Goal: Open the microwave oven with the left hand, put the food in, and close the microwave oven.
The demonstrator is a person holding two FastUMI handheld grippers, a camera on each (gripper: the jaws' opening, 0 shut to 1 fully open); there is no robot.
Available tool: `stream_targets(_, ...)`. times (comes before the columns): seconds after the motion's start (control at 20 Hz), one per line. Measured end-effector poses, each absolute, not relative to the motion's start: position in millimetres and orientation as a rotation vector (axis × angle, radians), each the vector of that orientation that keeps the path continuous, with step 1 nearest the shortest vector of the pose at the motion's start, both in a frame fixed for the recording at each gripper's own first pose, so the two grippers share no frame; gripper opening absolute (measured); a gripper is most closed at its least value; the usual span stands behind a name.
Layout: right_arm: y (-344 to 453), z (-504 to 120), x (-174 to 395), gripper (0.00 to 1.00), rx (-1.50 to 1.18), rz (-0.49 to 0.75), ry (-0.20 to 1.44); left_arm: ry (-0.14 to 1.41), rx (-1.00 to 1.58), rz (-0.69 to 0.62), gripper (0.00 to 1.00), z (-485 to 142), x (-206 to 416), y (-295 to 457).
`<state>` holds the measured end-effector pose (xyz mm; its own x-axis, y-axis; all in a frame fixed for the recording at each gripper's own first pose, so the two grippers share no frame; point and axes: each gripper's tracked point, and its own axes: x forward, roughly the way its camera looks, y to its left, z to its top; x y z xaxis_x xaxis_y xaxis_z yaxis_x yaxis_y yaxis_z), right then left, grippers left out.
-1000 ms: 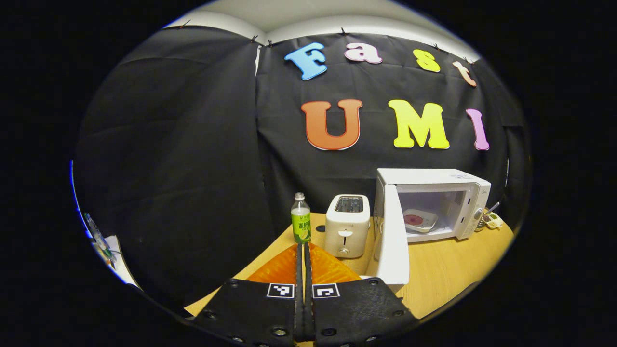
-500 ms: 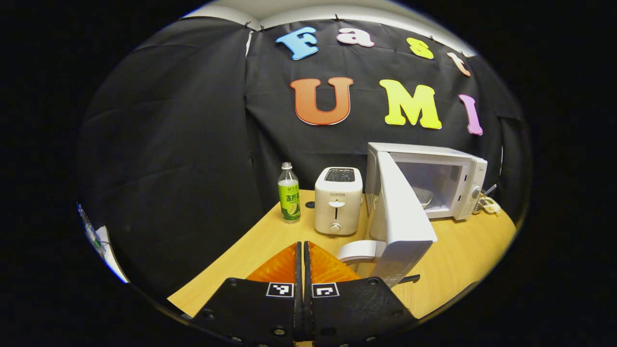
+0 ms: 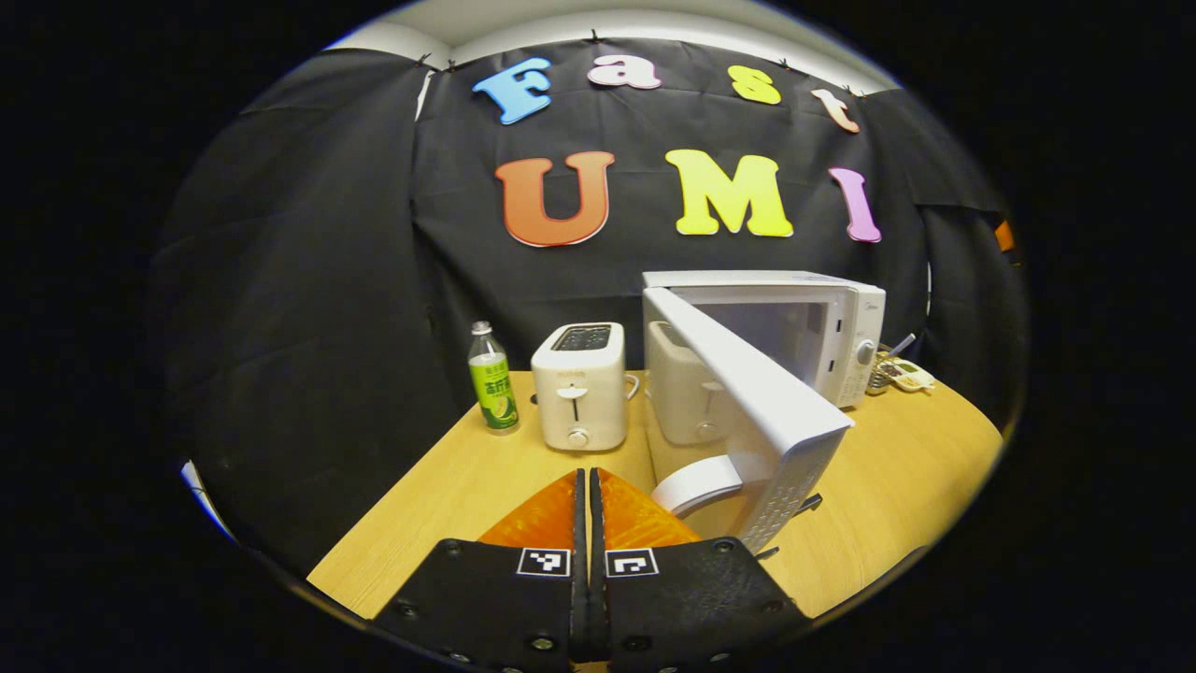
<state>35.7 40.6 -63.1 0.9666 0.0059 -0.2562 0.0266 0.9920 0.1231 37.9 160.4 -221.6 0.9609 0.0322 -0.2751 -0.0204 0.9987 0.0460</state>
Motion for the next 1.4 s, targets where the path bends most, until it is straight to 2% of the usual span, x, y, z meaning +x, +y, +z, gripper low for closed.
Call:
stream_targets(0.15,34,-62,38,1.0,0.134,-0.014,0.252,0.251,0.073,-0.03,0.0,-214,45,123)
stream_targets(0.2,31,-62,38,0.92,0.142,-0.019,0.251,0.25,0.083,-0.049,0.0,-213,48,111)
stream_targets(0.25,27,-64,37,1.0,0.148,-0.025,0.253,0.244,0.088,-0.067,0.0,-212,49,99)
stream_targets(0.5,6,-64,38,1.0,0.152,-0.053,0.265,0.242,0.076,-0.185,0.0,-212,67,37)
stream_targets(0.55,2,-64,38,0.92,0.15,-0.059,0.265,0.243,0.082,-0.201,0.0,-214,72,26)
stream_targets(0.7,-16,-61,38,0.92,0.134,-0.088,0.266,0.243,0.088,-0.251,0.0,-216,87,-4)
stream_targets(0.75,-24,-62,39,1.0,0.137,-0.103,0.268,0.242,0.091,-0.267,0.0,-215,94,-14)
stream_targets(0.95,-45,-63,40,1.0,0.148,-0.144,0.276,0.227,0.111,-0.336,0.0,-212,120,-55)
stream_targets(1.0,-50,-63,40,0.92,0.144,-0.153,0.279,0.222,0.113,-0.349,0.0,-211,128,-65)
stream_targets(1.05,-54,-64,40,0.92,0.143,-0.158,0.281,0.218,0.117,-0.36,0.0,-205,135,-72)
stream_targets(1.1,-57,-64,41,1.0,0.141,-0.164,0.285,0.217,0.122,-0.369,0.0,-207,142,-81)
stream_targets(1.3,-73,-70,45,1.0,0.161,-0.194,0.306,0.22,0.123,-0.394,0.0,-210,175,-108)
stream_targets(1.35,-77,-72,46,0.92,0.165,-0.204,0.311,0.219,0.121,-0.397,0.0,-211,185,-114)
stream_targets(1.4,-81,-72,47,0.92,0.167,-0.213,0.313,0.223,0.116,-0.404,0.0,-213,194,-119)
